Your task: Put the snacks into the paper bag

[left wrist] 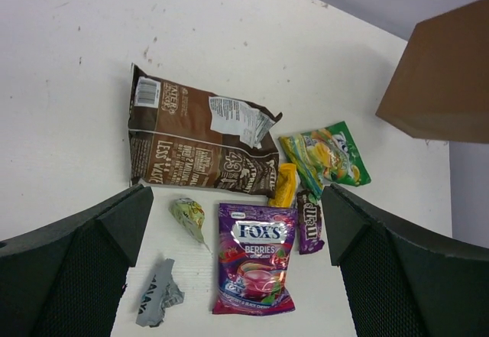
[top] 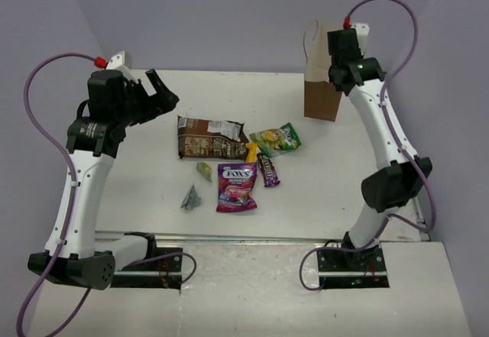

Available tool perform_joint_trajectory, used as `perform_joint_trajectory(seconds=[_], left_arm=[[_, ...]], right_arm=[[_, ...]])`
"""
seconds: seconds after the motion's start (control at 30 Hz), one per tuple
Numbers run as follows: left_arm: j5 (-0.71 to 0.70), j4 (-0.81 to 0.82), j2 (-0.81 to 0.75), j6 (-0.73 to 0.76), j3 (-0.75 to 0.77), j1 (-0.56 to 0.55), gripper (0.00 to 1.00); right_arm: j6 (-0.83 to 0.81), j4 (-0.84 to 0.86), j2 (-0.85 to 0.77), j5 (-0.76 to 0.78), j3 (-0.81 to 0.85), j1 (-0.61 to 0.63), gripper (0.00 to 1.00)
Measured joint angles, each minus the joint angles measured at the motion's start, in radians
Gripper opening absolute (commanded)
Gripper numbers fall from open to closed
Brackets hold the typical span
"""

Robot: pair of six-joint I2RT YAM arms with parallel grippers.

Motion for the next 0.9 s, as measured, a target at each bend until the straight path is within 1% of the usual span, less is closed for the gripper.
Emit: perform_joint_trajectory(seconds=[0.17,0.33,0.43,0.57,0.7,0.9], left_arm=[[-0.029,-0.018,-0.001,0.014,0.008,-0.001,1.00],[-0.057,-0.064,0.004,0.016,0.043,-0.002,1.00],[-0.051,-0.075,0.016,0.014,0.045,-0.002,1.00],[-0.006,-0.064,0.028,0.018,0.023,-0.003,1.00],[0.030,-0.030,0.038,0.035,-0.043,-0.004,1.00],[0.064,0.016,0.096,0.061,-0.117,-0.004,1.00]], right_arm=[[0.089,-0.098,-0.196,-0.146,-0.151,-0.037,0.00],[0.106,-0.168,-0.338,-0.231,-0.276,-0.033,0.00],[0.126,-0.202,-0.441,-0.272,-0.355,-0.036,0.00],[0.162,-0.229,-0.584,-0.315,-0.464,-0.037,0.00],[0.185,-0.241,-0.674,-0.341,-0.560,-0.037,0.00],[0.207,-0.222,-0.702,-0.383,-0.638,-0.037,0.00]])
